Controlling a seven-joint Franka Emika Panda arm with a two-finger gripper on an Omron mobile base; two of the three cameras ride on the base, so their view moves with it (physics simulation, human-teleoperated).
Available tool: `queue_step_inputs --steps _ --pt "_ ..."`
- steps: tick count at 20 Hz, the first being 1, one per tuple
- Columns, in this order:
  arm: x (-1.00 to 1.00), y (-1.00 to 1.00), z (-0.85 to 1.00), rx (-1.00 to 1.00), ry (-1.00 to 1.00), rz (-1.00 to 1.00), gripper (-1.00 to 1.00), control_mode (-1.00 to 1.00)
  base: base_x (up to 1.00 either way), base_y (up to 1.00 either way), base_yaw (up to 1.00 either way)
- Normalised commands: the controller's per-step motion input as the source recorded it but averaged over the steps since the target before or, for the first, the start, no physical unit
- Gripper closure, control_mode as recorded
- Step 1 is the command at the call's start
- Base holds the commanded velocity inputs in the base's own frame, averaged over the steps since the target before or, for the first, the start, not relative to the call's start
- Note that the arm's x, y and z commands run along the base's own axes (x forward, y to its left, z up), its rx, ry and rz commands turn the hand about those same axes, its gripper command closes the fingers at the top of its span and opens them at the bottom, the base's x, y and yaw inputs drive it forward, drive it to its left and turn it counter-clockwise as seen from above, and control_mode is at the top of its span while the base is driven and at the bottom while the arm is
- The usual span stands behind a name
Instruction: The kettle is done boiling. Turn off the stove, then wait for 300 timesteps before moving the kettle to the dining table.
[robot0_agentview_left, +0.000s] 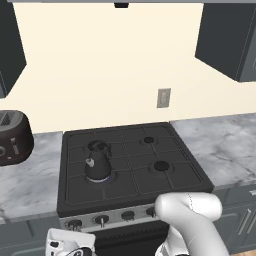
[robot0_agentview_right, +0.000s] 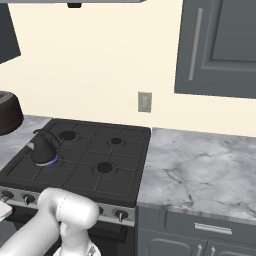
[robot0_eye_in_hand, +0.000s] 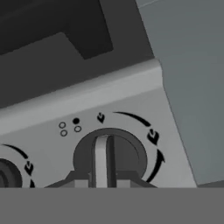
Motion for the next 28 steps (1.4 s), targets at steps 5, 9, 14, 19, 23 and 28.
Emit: queue_step_inputs --steps 5,9,14,19,23,28 --pt "0.00 -0.06 0.00 0.22 -0.02 0.00 1.00 -1.00 0.00 0.00 0.00" --pt "0.00 -0.01 0.00 0.23 -0.03 -0.04 1.00 -1.00 0.00 0.00 0.00" --pt "0.00 0.00 0.00 0.25 -0.02 -0.11 1.00 -1.00 0.00 0.00 0.00" --pt "0.00 0.00 -0.04 0.24 -0.04 -0.15 1.00 -1.00 0.00 0.00 0.00" --pt "0.00 0.00 -0.11 0.21 -0.05 -0.19 1.00 -1.00 0.00 0.00 0.00" --pt "0.00 0.00 -0.09 0.19 -0.04 -0.19 1.00 -1.00 0.00 0.00 0.00"
